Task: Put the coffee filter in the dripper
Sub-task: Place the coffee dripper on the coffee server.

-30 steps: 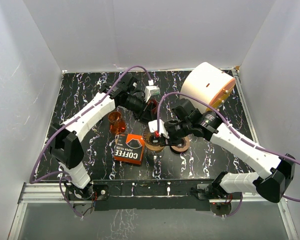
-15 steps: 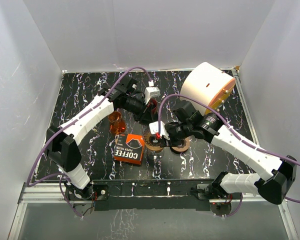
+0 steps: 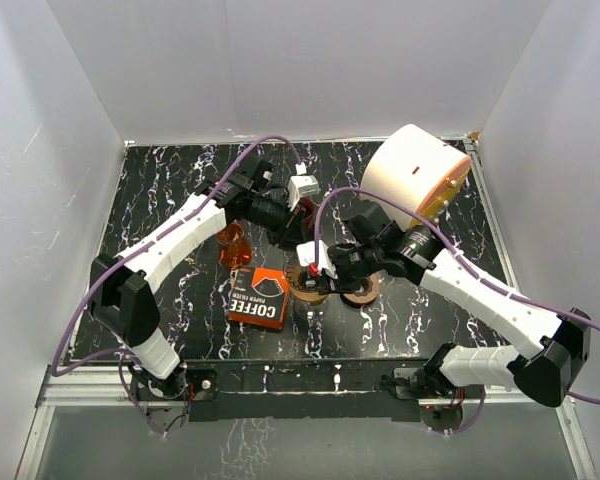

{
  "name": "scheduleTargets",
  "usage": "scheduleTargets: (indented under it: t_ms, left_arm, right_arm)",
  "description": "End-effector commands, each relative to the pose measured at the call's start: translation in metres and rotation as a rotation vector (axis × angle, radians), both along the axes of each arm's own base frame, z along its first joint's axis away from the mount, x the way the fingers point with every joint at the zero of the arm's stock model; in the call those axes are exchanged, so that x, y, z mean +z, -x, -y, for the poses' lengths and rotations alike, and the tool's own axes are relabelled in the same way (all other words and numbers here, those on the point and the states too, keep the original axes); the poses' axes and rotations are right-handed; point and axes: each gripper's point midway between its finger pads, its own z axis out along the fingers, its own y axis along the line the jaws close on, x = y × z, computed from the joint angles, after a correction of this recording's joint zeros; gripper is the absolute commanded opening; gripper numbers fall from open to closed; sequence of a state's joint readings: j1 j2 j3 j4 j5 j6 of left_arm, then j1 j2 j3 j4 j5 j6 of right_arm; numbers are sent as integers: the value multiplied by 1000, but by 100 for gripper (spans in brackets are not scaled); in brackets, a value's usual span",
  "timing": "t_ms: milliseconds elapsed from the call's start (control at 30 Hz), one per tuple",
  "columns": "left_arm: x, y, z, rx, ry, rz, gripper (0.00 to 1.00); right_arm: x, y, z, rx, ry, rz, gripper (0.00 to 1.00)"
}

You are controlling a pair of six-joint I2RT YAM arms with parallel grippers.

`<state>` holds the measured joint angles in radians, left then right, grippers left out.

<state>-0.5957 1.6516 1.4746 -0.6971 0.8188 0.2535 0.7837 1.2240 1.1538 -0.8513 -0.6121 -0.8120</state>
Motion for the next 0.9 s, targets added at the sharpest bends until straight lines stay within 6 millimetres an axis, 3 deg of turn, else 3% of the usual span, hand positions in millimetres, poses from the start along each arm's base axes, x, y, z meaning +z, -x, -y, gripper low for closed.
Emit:
scheduleTargets:
  t_ms: [0, 267, 600, 867]
  left_arm:
    - [-63, 39, -36, -17, -268, -160, 0]
    - [-63, 41, -37, -26, -270, -142, 0]
    - [-22, 12, -19, -17, -207, -32, 2]
    - [-7, 0, -11, -13, -179, 13, 17]
  right_arm:
    - [-50, -7, 25, -102, 193, -61, 19]
    - [-55, -6, 28, -106, 205, -66, 19]
    - [-3, -21, 13, -99, 112, 25, 40]
    - [16, -21, 10, -85, 83, 38, 52]
